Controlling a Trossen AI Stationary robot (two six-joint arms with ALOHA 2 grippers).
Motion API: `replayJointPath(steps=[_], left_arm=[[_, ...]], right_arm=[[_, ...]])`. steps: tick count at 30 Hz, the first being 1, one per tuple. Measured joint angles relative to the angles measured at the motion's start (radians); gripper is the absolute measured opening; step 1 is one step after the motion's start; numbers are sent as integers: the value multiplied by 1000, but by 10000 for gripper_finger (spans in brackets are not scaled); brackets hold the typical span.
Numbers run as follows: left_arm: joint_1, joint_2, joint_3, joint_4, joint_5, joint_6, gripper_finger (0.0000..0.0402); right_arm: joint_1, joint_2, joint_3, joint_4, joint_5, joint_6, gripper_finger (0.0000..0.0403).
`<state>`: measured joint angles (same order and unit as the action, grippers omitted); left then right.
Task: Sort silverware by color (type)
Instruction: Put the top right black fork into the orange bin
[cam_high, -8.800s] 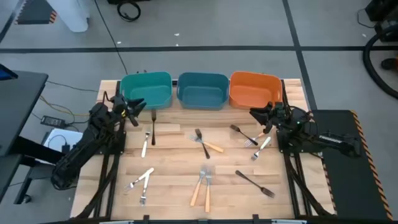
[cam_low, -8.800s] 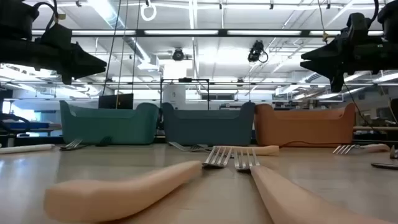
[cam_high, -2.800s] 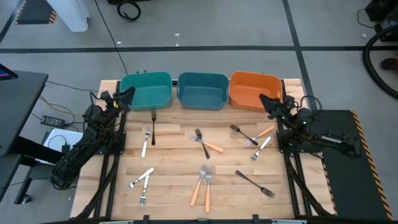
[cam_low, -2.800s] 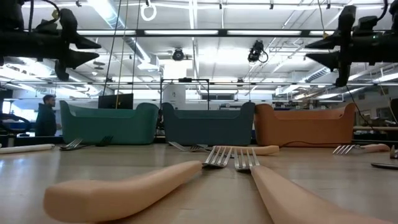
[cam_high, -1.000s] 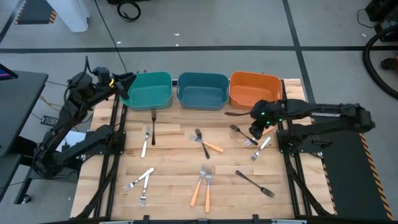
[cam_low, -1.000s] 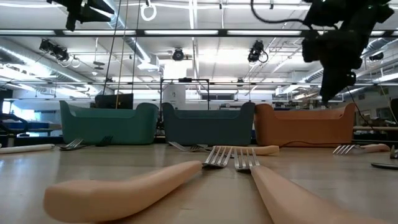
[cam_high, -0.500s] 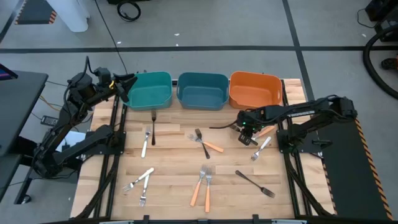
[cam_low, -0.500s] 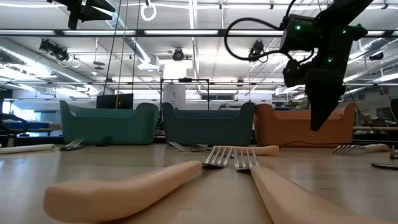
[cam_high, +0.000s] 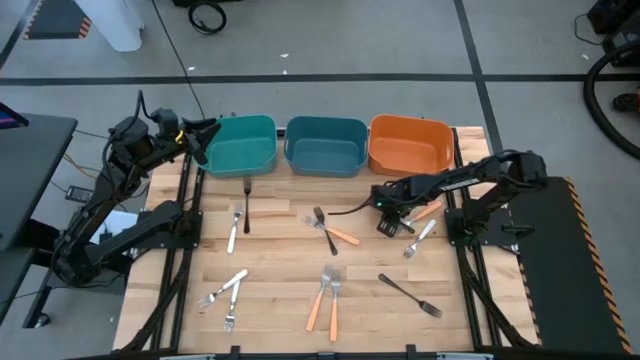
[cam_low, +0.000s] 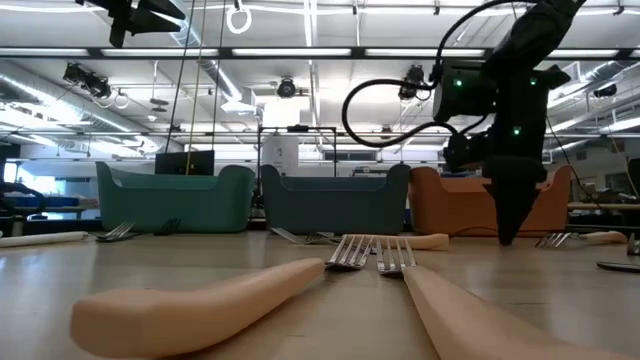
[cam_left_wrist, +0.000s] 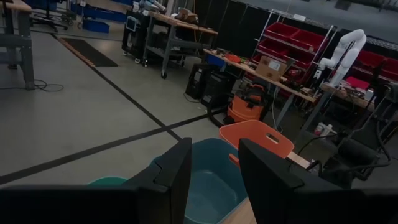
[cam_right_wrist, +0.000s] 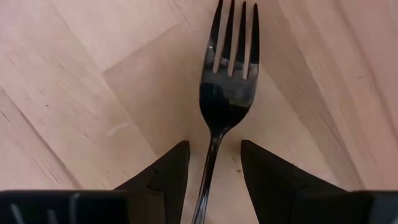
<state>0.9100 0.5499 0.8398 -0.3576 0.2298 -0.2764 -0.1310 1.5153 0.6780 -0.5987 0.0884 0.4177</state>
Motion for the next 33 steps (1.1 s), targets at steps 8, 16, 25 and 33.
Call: replayJointPath(steps=[8, 16, 25, 33], left_arm=[[0, 0, 0, -13, 0, 0, 142], [0, 0, 0, -21, 0, 1, 142], [0, 0, 0, -21, 2, -5, 142], [0, 0, 0, -21, 4, -8, 142]], right_arm=[[0, -43, -7, 10, -17, 10, 62], [-22, -124, -9, -6, -128, 36, 25], [-45, -259, 159, -221, -135, -44, 15], [-220, -323, 354, -286, 270, -334, 16]])
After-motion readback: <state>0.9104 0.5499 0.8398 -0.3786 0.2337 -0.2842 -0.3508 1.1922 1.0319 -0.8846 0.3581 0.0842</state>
